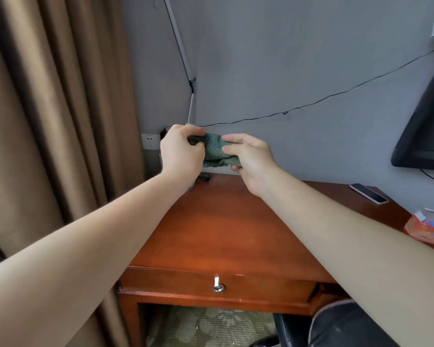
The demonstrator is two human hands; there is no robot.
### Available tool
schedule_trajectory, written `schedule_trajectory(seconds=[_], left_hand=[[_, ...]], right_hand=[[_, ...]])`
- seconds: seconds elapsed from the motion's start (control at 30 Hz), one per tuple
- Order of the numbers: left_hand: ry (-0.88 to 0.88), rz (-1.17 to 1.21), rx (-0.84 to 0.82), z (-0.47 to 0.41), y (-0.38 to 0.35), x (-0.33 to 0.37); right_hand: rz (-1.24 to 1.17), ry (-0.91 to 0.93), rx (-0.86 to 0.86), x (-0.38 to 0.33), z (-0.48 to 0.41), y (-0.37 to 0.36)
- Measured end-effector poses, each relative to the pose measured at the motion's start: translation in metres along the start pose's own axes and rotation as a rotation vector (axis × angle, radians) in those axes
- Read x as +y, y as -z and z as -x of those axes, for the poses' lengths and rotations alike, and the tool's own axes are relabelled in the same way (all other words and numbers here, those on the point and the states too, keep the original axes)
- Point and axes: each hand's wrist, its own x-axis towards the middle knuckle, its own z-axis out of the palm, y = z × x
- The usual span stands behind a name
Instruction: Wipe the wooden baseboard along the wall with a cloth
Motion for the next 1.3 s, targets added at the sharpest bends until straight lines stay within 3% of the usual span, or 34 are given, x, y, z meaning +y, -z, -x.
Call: schedule_trajectory(seconds=[0.37, 0.53, 0.73, 1.0, 1.3], left_hand=[[0.069, 0.038, -0.058, -0.039, -0.066, -0.083], [0.234, 0.038, -0.219, -0.016, -0.092, -0.146], [0.331, -0.035, -0.412, 0.011, -0.111, -0.204], [0.405, -0.193, -0.512, 0.036, -0.141, -0.248], [0.438, -0.460, -0.767, 0.073, -0.150, -0.280]], right_hand=[[0.098, -0.091, 0.050, 0.072, -0.079, -0.013], [0.147, -0.187, 0.119, 0.142, -0.085, -0.019], [0.184, -0.375, 0.061, 0.219, -0.077, -0.016], [0.546, -0.257, -0.010, 0.269, -0.084, -0.008], [1.174, -0.200, -0.352, 0.322, -0.072, 0.009]])
